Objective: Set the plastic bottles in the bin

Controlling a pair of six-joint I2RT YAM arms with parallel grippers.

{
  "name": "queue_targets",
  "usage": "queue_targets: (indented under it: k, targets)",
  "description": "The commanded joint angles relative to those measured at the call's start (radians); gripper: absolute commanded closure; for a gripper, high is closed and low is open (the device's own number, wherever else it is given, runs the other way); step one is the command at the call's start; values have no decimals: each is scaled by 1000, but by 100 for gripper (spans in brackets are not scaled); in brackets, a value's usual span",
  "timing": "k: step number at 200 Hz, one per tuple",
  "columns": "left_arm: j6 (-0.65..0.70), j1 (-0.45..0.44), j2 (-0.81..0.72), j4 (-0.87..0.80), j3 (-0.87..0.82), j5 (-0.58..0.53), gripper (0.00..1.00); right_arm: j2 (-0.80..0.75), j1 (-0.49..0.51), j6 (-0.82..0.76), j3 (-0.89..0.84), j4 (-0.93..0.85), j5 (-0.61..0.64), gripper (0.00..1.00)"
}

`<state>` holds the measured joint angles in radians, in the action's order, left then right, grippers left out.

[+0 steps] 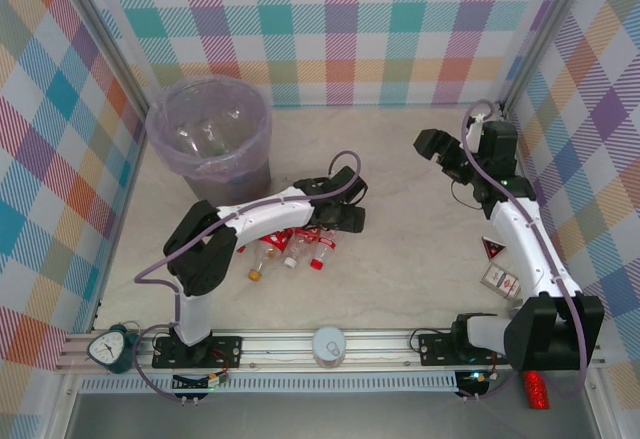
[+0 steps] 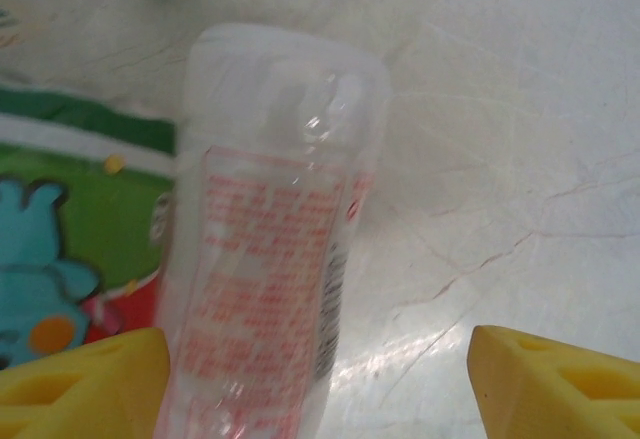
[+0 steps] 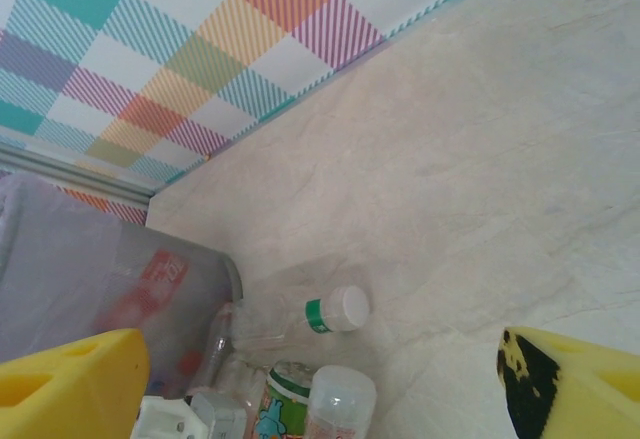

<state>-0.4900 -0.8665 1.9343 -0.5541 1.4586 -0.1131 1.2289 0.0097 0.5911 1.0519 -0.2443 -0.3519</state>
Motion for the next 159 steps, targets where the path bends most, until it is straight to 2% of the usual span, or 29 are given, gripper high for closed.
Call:
queue_targets:
  k: [1, 54, 118, 159]
  targets:
    - [1, -11, 47, -39, 57, 24, 24, -43, -26, 7, -19, 24, -24, 9]
    - [2, -21, 117, -111, 109, 26, 21, -31, -74, 28, -47, 66, -80, 9]
    - [5, -42, 190, -129, 166, 15, 24, -16, -85, 35, -58, 87, -104, 9]
    - [12, -45, 225, -128, 219, 35, 37, -50, -95, 34, -71, 76, -97, 9]
